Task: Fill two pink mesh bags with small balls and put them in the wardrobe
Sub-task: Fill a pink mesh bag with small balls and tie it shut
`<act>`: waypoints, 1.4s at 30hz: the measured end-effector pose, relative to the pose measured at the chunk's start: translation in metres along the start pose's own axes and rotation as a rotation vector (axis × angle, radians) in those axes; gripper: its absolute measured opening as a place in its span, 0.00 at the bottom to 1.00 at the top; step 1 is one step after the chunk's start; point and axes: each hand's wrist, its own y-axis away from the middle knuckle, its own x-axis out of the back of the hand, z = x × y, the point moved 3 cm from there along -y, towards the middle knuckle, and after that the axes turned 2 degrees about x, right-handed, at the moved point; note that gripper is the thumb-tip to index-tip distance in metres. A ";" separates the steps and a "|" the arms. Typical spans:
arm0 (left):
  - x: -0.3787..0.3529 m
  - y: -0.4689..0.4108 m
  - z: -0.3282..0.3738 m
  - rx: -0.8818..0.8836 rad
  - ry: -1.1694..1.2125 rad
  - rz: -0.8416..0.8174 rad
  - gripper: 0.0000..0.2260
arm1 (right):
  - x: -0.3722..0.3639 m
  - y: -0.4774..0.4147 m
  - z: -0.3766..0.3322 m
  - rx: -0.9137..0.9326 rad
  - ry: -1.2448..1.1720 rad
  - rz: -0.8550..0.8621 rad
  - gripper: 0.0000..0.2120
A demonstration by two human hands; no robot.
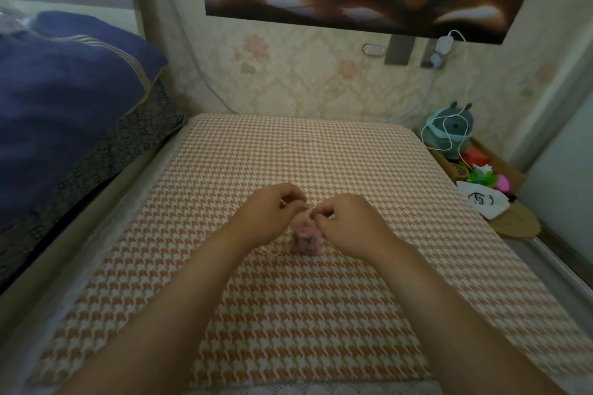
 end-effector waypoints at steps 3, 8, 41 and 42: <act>0.002 -0.008 -0.013 0.029 -0.018 0.084 0.05 | -0.001 0.000 0.001 0.000 -0.012 0.010 0.14; -0.009 -0.019 -0.044 0.038 -0.205 0.046 0.10 | -0.002 -0.001 0.001 0.028 -0.052 0.016 0.12; -0.004 -0.001 0.010 -0.016 0.077 0.042 0.01 | 0.001 -0.001 0.004 0.019 -0.041 -0.010 0.11; -0.006 0.002 0.011 -0.014 0.040 0.030 0.02 | 0.002 0.000 0.004 0.017 -0.039 -0.011 0.11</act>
